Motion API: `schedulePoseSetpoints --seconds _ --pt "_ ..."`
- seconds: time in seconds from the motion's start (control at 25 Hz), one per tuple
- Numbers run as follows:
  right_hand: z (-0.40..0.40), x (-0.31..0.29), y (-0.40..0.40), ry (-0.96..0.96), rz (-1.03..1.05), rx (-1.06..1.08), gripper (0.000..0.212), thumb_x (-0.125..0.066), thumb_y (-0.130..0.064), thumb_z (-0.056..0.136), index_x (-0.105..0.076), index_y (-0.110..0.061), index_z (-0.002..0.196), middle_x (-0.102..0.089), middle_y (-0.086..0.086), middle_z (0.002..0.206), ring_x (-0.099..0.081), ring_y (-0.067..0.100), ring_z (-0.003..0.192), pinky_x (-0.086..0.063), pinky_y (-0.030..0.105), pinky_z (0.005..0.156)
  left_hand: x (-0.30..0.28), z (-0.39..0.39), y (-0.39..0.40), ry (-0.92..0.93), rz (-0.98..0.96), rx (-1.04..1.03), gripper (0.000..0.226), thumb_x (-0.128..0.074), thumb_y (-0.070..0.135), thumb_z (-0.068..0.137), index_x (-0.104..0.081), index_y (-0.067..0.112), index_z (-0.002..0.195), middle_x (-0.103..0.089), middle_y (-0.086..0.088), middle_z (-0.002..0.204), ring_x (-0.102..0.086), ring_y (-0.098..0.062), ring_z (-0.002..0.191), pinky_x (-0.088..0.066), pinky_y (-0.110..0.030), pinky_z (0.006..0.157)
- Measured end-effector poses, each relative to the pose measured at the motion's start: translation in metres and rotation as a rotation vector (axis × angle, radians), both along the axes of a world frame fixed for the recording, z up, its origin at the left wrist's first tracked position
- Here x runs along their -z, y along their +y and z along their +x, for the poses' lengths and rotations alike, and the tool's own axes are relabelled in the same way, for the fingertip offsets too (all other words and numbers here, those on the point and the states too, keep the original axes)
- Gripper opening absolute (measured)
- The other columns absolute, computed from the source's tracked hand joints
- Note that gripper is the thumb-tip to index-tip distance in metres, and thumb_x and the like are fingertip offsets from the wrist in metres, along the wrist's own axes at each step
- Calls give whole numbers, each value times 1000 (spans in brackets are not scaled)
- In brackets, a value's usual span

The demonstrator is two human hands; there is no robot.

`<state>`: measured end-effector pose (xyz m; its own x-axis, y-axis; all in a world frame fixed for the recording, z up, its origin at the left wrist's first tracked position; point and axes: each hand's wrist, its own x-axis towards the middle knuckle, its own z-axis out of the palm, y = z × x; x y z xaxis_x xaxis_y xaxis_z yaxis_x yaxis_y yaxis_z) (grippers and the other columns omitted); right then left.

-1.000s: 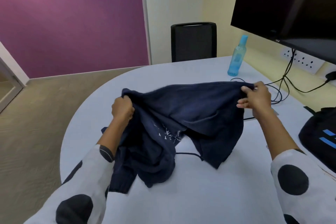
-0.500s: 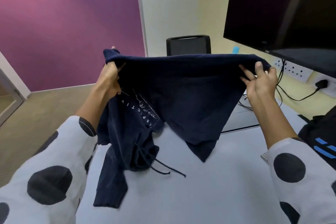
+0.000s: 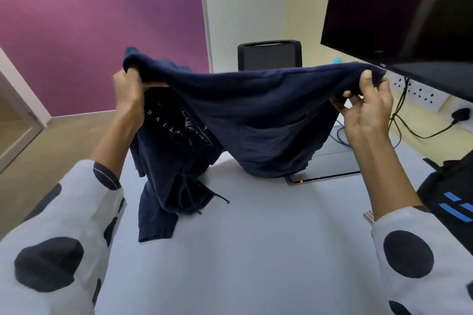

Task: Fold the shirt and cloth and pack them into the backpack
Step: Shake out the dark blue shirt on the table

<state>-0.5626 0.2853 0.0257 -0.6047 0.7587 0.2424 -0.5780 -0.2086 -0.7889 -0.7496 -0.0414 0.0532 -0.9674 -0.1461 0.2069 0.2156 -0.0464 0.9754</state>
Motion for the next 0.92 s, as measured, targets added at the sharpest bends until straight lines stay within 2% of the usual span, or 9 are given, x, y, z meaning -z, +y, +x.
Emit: schedulePoseSetpoints --seconds 0.12,0.28,0.36,0.44,0.52,0.64,0.72,0.8,0.92 --pt "-3 44 -2 -149 -33 -47 16 -61 -26 91 -51 -18 83 -51 2 79 -45 13 62 -52 40 76 72 16 -7 -90 -298 -47 29 -35 22 94 -61 8 98 -61 -15 94 -61 -31 86 -47 -28 60" --pt "2 111 -3 -426 82 -179 11 -62 -17 91 -55 -16 82 -56 4 81 -51 15 70 -48 29 68 164 57 -18 -139 -781 108 28 -36 17 95 -62 6 89 -67 -14 90 -59 -31 78 -46 -38 68" --pt "4 140 -7 -603 208 -271 11 -65 -16 89 -58 -13 81 -60 9 81 -55 16 66 -54 26 64 192 71 -21 -158 -951 214 38 -33 33 88 -66 16 92 -71 -7 88 -63 -30 80 -52 -42 74" --pt "5 167 -14 -768 389 -357 13 -71 -15 84 -60 -13 77 -63 10 79 -59 18 64 -57 30 68 211 84 -16 -206 -1103 289 40 -28 39 84 -64 26 96 -72 -6 89 -64 -32 83 -52 -45 77" --pt "4 195 -21 -925 619 -424 19 -78 -14 77 -60 -17 72 -64 5 84 -61 20 75 -53 31 74 233 93 -9 -305 -1194 359 45 -26 40 85 -58 33 116 -70 -10 104 -63 -37 90 -51 -44 83" --pt "1 240 -39 -1092 889 -610 30 -80 -13 72 -53 -23 67 -55 5 128 -52 23 118 -38 27 96 270 101 -10 -474 -1179 569 55 -31 24 94 -26 45 145 -54 -7 132 -56 -40 111 -48 -39 92" --pt "-4 268 -50 -1169 979 -730 35 -75 -16 78 -44 -26 66 -31 4 153 -19 28 145 -19 41 115 295 94 -18 -499 -1023 679 61 -33 23 92 -7 48 142 -35 -2 150 -39 -33 135 -35 -38 109" --pt "-14 287 -55 -1273 995 -713 34 -67 -19 86 -38 -26 69 -14 -6 159 6 33 146 -12 57 114 316 82 -24 -511 -909 721 68 -30 34 82 -2 41 143 -19 0 157 -21 -25 145 -22 -40 117" --pt "-42 306 -57 -1387 1036 -620 10 -59 -24 92 -50 -22 95 -20 -8 157 12 30 146 -7 62 112 341 43 -15 -523 -898 707 79 -26 46 76 -5 31 151 -13 -1 159 -13 -26 146 -16 -45 118"
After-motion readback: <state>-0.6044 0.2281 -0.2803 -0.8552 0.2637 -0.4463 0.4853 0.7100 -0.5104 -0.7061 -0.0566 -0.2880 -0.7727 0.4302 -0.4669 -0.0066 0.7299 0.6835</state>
